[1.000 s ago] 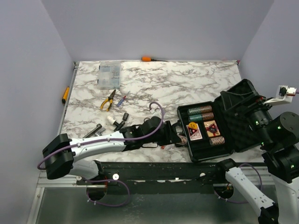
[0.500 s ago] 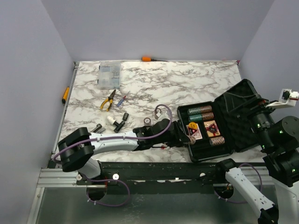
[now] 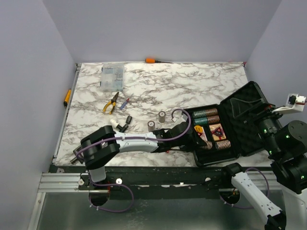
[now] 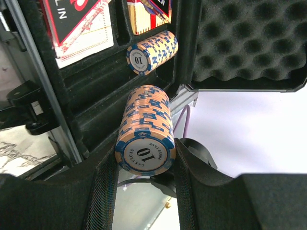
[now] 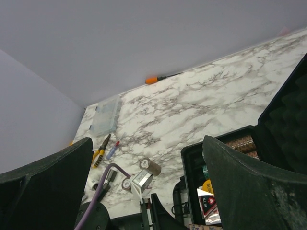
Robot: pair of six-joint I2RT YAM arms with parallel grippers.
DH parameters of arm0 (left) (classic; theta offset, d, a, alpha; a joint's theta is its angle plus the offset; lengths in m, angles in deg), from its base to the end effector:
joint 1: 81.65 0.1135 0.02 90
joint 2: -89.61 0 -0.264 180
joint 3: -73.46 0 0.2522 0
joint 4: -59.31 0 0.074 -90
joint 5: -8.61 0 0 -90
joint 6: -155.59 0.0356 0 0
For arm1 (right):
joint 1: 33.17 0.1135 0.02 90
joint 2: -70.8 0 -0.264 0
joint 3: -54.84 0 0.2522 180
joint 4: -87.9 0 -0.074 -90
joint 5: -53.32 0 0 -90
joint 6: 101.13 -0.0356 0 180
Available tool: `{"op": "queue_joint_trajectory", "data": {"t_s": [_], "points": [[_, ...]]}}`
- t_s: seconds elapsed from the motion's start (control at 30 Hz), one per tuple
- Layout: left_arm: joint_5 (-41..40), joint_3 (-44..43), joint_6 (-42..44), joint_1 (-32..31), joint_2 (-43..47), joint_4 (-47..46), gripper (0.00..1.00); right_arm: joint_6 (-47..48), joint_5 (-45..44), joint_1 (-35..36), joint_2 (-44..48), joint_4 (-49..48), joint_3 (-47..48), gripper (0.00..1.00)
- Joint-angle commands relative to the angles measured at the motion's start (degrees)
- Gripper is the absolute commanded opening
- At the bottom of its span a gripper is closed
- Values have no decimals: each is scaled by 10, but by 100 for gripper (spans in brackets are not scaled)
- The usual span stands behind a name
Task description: Pack up texas hold em set
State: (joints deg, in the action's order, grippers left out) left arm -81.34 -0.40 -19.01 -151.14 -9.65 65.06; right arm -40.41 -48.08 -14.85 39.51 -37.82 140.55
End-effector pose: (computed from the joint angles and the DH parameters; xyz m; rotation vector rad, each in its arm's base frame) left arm 0.1345 -0.3598 0.2092 -0.3360 2.5381 -1.4076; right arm 0.0497 0.0090 0.4560 0.3087 1.5598 0.4955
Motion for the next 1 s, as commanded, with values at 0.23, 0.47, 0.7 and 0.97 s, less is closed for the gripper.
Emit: {"op": "queue_joint_trajectory", "data": {"t_s": [0.23,0.47,0.7,0.97], "points": [[17,-78,-60,-9,-53,-30,0,0,-28,2,19,42,13,100],[45,-112,-54,-9,-90,-9,0,-13,-32,2,24,38,8,100],[66,-141,-57,-9,-123,-4,0,-24,-37,2,31,42,7,100],[85,-170,-64,-8,-153,0,0,-24,-43,2,35,50,10,100]]}}
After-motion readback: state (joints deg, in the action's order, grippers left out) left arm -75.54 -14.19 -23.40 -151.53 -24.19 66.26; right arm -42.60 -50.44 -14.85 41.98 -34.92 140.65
